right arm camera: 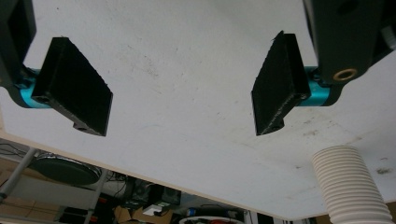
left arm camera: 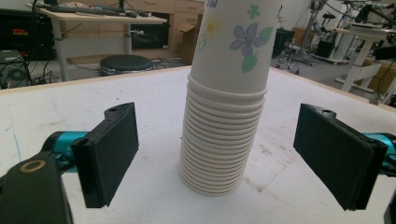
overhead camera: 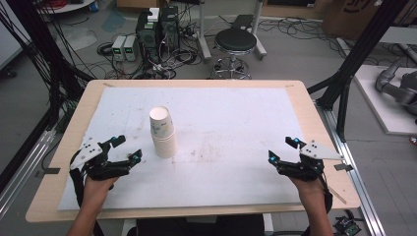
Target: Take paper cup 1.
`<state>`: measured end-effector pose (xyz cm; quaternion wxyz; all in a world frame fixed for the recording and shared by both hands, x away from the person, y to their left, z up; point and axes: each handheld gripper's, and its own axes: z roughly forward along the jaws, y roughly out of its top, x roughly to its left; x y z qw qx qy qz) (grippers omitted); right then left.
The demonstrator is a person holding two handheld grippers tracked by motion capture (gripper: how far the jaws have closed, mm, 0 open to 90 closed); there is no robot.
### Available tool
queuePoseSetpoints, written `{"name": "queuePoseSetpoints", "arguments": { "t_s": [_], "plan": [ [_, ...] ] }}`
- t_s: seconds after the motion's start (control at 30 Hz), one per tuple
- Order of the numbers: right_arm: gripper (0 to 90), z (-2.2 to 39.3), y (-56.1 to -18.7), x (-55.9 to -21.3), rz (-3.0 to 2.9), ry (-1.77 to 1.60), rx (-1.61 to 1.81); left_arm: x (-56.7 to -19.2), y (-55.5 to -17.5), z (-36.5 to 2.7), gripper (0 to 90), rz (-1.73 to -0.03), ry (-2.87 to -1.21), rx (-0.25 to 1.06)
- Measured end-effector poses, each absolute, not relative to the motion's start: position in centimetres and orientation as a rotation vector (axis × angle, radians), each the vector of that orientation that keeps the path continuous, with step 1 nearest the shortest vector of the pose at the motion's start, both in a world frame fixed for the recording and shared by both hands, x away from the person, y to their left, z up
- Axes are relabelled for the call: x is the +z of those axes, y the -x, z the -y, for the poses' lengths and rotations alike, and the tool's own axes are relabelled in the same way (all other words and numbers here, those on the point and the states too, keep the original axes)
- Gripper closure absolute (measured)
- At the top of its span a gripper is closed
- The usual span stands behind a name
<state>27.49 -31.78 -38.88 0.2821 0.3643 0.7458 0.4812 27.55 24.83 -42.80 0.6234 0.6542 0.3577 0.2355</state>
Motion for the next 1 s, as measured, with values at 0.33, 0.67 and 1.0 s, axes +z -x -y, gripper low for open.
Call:
{"name": "queuePoseSetpoints", "arguments": {
  "t_s": [0.33,0.67,1.0],
  "plan": [
    [20.7,31.8,-27.9,-39.2,-2.01,-0.979,1.286,-43.0,-27.9,-24.8,14.0,-0.826,-1.489,0.515],
    [20.8,31.6,-28.0,-39.3,-2.009,-0.993,1.32,-42.6,-27.1,-25.0,14.5,-0.822,-1.485,0.521],
    [20.7,30.7,-27.7,-38.7,-2.038,-0.947,1.314,-42.2,-26.8,-25.0,14.5,-0.83,-1.483,0.518]
  ]
}}
